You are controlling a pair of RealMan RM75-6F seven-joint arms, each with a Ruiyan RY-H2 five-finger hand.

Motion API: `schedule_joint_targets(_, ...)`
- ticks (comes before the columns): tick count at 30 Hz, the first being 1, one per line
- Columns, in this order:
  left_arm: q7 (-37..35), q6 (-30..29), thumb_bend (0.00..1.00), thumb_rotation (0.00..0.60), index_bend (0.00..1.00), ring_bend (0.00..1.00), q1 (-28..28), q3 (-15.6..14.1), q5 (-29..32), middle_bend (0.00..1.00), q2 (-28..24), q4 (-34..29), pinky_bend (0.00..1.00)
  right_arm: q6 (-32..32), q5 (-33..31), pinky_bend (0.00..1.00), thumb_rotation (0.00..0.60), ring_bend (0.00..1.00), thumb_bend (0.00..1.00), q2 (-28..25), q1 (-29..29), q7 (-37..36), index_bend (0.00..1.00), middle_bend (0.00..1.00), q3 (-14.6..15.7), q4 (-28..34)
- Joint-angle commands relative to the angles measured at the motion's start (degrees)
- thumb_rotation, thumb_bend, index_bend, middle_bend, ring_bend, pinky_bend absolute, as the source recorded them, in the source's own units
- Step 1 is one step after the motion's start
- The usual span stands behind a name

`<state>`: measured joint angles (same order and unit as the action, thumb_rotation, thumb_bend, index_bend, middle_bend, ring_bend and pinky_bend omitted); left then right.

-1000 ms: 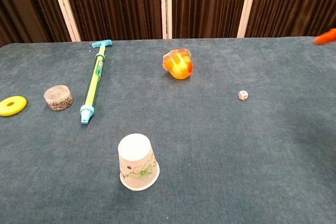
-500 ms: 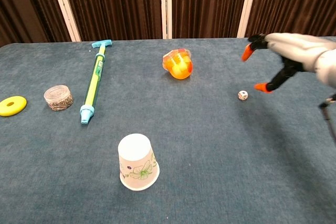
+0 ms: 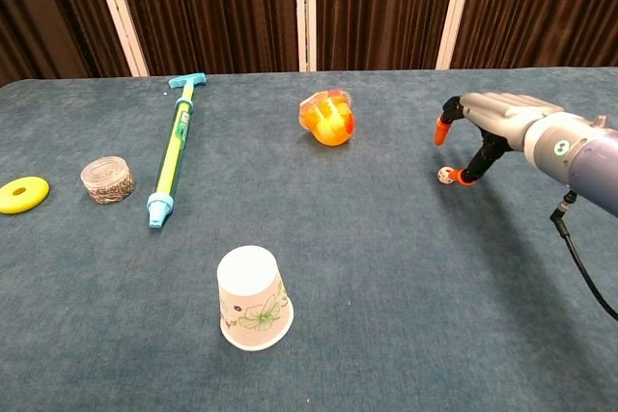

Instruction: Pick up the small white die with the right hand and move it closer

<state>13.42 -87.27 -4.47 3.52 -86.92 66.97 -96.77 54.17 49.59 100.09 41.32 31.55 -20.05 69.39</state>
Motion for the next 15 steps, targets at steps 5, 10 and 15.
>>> schedule_joint_targets(5, -0.24, -0.47, 0.05, 0.6, 0.0, 0.0, 0.07, -0.15, -0.44, 0.0, -0.25, -0.38, 0.0, -0.56, -0.9, 0.0, 0.6, 0.0, 0.23, 1.15, 0.62, -0.8, 0.38, 0.06, 1.24, -2.29)
schedule_joint_targets(10, -0.33, -0.8, 0.05, 0.6, 0.0, 0.0, 0.15, -0.29, -0.78, 0.0, -0.42, -0.66, 0.0, -0.9, -1.1, 0.0, 0.6, 0.0, 0.24, 2.12, 1.11, -1.82, 0.42, 0.08, 1.54, -4.25)
schedule_joint_targets(15, -0.53, -0.99, 0.05, 0.6, 0.0, 0.0, 0.16, -0.27, -0.83, 0.0, -0.6, -0.85, 0.0, -1.41, -0.89, 0.0, 0.6, 0.0, 0.25, 3.26, 1.72, -2.91, 0.42, 0.09, 1.78, -7.2)
